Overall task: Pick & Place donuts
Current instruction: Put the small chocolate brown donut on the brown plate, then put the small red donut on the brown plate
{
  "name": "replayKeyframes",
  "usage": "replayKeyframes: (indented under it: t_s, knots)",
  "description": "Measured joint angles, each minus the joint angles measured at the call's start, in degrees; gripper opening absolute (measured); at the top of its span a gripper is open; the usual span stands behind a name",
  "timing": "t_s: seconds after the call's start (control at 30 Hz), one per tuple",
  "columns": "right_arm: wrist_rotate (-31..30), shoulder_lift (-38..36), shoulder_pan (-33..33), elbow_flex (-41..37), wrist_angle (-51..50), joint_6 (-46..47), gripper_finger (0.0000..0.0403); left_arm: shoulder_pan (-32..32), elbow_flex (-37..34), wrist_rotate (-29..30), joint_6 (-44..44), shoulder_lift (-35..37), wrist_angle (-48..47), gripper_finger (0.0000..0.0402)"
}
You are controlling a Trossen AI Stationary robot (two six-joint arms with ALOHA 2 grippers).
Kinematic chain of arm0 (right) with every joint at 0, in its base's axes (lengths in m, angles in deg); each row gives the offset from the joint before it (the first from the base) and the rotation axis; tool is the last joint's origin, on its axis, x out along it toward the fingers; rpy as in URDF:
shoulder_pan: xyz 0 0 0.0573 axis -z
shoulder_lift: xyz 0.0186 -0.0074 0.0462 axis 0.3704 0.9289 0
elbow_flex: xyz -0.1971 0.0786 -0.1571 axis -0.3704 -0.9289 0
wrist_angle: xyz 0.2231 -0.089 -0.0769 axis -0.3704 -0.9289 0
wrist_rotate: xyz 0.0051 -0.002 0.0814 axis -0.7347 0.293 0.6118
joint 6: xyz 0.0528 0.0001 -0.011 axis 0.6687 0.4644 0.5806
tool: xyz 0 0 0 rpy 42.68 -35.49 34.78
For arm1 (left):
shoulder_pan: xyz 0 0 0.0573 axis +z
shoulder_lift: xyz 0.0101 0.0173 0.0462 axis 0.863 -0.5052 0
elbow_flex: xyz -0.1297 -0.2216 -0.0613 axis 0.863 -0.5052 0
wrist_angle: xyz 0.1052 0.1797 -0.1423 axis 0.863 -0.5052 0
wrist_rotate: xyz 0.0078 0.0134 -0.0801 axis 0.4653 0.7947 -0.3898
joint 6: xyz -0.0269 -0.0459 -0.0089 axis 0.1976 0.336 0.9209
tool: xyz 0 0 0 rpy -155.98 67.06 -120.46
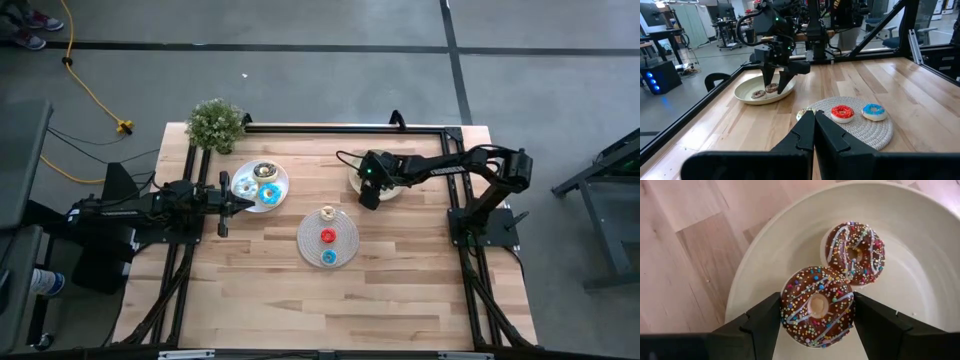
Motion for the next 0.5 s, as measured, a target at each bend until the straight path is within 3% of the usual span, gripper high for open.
replayKeyframes:
  t_s: [0.5]
  knots:
    - [1.9,0.0,0.0,0.0,0.0,1.4,0.0273,0.0,0.0,0.0,0.0,0.0,0.0,0.0001]
